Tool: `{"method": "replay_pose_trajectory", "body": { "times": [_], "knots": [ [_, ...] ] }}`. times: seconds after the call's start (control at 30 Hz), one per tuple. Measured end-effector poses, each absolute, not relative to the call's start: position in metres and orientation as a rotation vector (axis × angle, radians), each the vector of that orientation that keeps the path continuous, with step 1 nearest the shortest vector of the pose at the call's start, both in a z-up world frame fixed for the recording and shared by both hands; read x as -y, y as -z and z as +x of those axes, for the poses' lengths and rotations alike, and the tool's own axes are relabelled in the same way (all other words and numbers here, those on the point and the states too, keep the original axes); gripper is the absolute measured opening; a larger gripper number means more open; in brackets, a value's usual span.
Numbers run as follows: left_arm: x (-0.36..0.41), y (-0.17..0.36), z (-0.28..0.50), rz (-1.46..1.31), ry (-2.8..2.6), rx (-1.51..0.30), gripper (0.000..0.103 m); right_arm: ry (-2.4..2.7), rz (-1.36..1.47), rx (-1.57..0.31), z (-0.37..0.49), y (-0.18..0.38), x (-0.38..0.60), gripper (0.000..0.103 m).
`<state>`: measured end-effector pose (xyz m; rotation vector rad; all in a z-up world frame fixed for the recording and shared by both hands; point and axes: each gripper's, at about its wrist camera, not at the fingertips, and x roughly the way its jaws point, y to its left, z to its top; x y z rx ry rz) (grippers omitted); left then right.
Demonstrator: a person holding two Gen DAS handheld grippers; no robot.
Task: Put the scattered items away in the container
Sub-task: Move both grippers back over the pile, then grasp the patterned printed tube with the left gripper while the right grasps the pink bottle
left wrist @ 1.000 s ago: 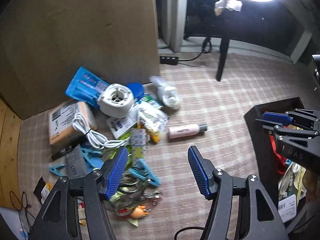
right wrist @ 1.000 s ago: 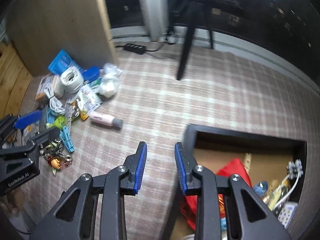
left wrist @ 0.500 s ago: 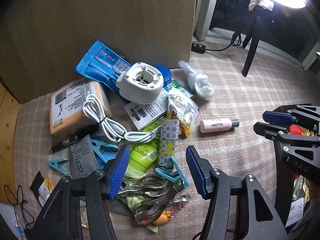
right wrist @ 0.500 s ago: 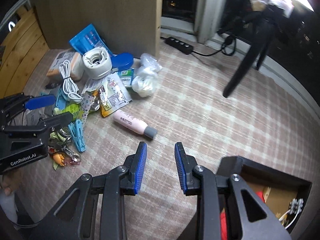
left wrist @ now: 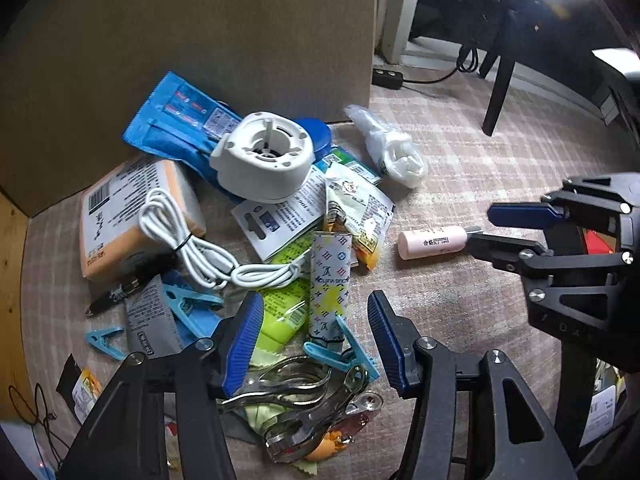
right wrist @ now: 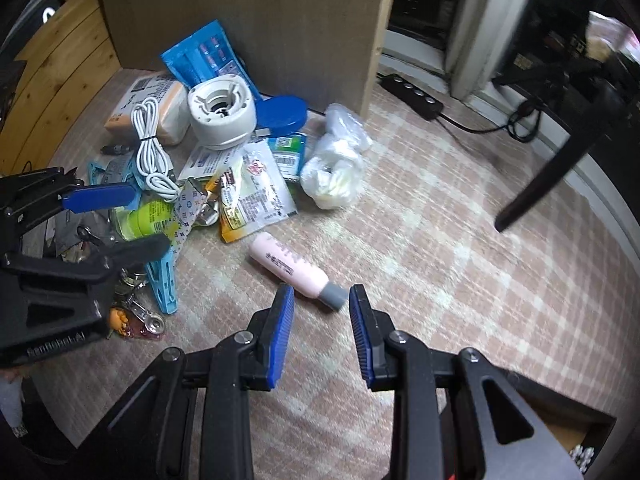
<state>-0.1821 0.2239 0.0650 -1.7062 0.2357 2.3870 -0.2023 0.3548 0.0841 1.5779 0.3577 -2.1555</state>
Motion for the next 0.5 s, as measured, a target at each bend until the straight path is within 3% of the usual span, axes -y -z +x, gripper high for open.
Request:
{"method": "replay_pose_trajectory", "body": {
  "times": [0.33, 0.5],
  "knots": [
    [-0.224, -0.045, -0.199, -1.762, -2.355, -0.227, 0.048, 2.053, 1.576, -0.409, -0.219, -0.062, -0.330, 0.029],
    [-0.228, -0.043, -0.204, -1.758, -2.366, -0.244, 0.040, 2.034, 1.600, -0.410, -0.224, -0.053, -0.323, 0.029]
  ]
}}
